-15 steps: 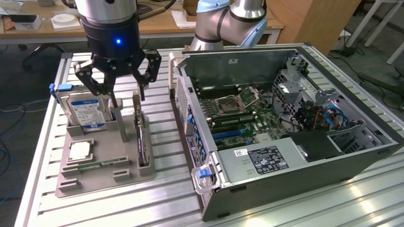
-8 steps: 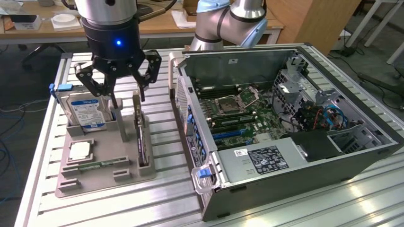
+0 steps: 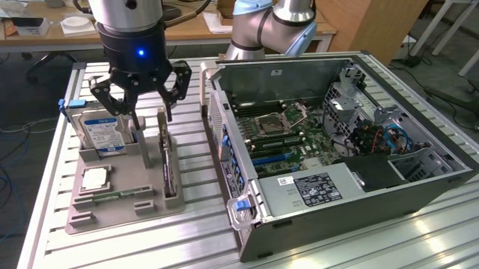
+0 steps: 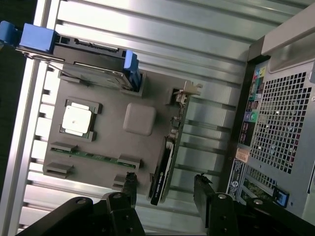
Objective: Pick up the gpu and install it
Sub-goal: 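Pick up the gpu and move the gpu toward the slot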
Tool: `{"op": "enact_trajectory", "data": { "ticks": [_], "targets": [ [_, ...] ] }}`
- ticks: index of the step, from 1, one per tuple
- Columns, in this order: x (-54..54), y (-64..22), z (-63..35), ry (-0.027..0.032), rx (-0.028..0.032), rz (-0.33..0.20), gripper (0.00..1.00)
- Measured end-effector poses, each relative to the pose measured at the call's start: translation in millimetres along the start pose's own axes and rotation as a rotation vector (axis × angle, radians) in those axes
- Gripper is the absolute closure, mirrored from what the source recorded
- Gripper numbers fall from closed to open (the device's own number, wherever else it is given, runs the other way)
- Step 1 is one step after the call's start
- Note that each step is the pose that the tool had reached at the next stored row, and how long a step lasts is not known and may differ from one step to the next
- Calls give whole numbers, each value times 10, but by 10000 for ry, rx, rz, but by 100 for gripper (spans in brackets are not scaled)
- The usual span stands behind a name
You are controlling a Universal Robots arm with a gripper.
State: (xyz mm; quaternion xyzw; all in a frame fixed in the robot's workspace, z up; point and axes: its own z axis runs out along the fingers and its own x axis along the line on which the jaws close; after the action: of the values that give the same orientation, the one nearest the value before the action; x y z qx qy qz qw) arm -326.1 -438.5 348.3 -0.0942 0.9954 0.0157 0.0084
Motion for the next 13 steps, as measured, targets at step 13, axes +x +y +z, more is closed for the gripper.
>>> {"op": "enact_trajectory", "data": {
  "ticks": [13],
  "targets": [
    [3,-14,42,-1,0,0,41]
  ]
}}
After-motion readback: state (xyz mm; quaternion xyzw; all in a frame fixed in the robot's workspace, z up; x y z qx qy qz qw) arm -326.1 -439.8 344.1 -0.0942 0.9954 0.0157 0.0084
